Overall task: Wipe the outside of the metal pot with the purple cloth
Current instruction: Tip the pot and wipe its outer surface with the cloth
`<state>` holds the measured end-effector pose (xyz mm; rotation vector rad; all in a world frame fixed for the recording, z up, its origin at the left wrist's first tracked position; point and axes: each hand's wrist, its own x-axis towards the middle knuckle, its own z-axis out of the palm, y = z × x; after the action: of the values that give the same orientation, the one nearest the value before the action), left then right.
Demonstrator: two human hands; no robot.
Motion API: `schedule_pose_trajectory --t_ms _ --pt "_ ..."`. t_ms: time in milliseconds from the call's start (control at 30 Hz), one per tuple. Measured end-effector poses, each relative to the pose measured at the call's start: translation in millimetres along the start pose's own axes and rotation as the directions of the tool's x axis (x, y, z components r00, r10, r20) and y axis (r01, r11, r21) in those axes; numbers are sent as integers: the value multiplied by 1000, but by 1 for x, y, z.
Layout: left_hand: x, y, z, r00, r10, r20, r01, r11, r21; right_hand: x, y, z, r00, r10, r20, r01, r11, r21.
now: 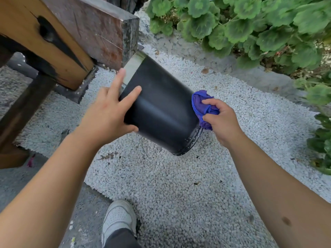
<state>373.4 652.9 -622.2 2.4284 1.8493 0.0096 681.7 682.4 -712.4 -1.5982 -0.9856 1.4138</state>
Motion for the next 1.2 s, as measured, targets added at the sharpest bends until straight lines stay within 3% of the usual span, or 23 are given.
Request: schedule_pose_trajectory --t_ms 200,333,433,500,767,900,1067,1200 --pt "2 17 -8 997 22 -79 -25 999 -36 17 -26 -10 1000 16 0 -16 999 -30" --pt "7 40 -10 994 93 -66 -85 991 104 34 -36 -23 999 23 40 -20 998 -61" --pt "7 55 -8 1000 4 -14 -1 976 219 42 -40 -27 992 29 123 -9 987 -161" --pt "8 57 -10 999 -37 -15 40 978 207 42 -42 -28 987 39 156 -11 985 -172" --pt "17 55 -10 989 -144 30 137 974 181 27 -32 -31 981 63 181 -60 998 -22" --pt "23 57 -13 984 -175 44 163 965 204 5 -27 -28 993 25 111 -19 999 -51" --pt "29 60 -14 979 -198 41 190 969 159 -46 -5 4 972 -195 -128 149 941 -303" --pt "34 53 -18 988 -150 37 141 974 178 -67 12 22 963 -229 -141 172 928 -330"
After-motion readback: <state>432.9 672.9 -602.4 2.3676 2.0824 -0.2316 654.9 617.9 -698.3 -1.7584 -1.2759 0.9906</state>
